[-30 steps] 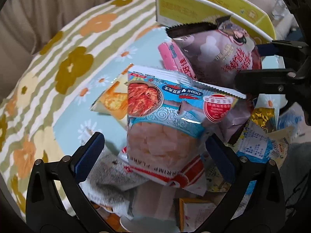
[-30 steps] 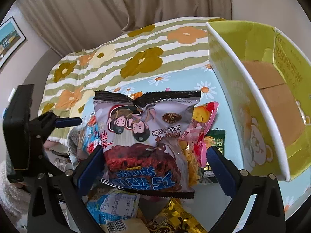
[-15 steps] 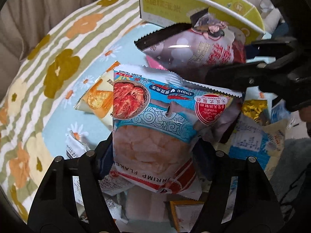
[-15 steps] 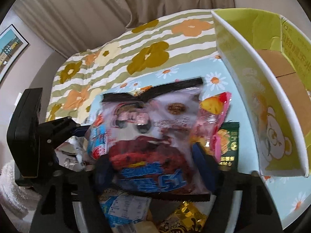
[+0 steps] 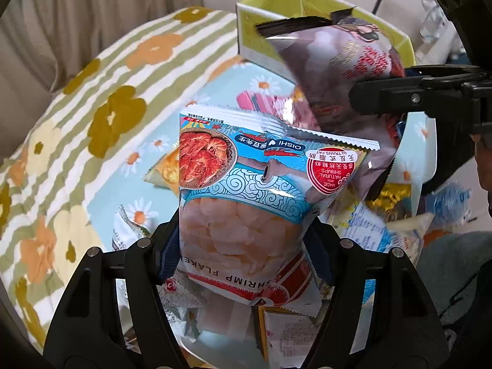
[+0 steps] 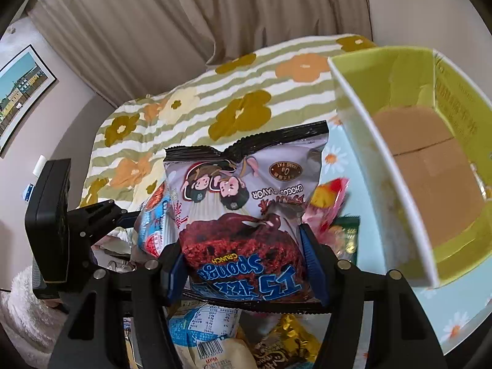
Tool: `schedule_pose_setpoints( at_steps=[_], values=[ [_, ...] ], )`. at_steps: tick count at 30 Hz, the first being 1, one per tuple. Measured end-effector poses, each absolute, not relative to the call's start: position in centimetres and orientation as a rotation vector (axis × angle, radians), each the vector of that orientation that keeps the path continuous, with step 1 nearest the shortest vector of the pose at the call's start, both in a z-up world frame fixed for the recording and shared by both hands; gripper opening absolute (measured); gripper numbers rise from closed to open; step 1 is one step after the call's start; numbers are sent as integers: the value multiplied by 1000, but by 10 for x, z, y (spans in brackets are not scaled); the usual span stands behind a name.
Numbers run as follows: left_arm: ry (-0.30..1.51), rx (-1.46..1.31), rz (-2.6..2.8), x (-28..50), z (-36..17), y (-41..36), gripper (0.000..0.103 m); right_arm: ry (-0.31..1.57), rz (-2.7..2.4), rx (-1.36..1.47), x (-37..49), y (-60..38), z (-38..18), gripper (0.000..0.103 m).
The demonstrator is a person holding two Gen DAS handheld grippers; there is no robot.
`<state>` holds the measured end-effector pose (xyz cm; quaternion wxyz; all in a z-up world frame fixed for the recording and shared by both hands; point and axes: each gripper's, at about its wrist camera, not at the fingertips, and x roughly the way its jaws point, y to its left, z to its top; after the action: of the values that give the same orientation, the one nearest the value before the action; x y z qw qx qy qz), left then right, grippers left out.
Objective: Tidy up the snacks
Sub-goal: 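Carry both bags over the cardboard box and open both tools to drop them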
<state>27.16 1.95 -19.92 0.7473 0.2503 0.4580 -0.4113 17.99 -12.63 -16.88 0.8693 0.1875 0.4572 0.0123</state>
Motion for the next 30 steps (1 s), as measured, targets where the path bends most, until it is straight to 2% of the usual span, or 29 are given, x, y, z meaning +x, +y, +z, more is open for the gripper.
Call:
schedule_pose_setpoints(
  at_steps=[12,23,30],
  values=[
    [950,465,-783,258,-150,-15,66,858,124,375,163,-184,-129,60],
    [866,350,-629,240,-97,-137,65,803,204,296,155,-296,-86,60],
    [885,289,-606,248,-89,-218,65,872,133,288,164,-371,-85,60]
  ],
)
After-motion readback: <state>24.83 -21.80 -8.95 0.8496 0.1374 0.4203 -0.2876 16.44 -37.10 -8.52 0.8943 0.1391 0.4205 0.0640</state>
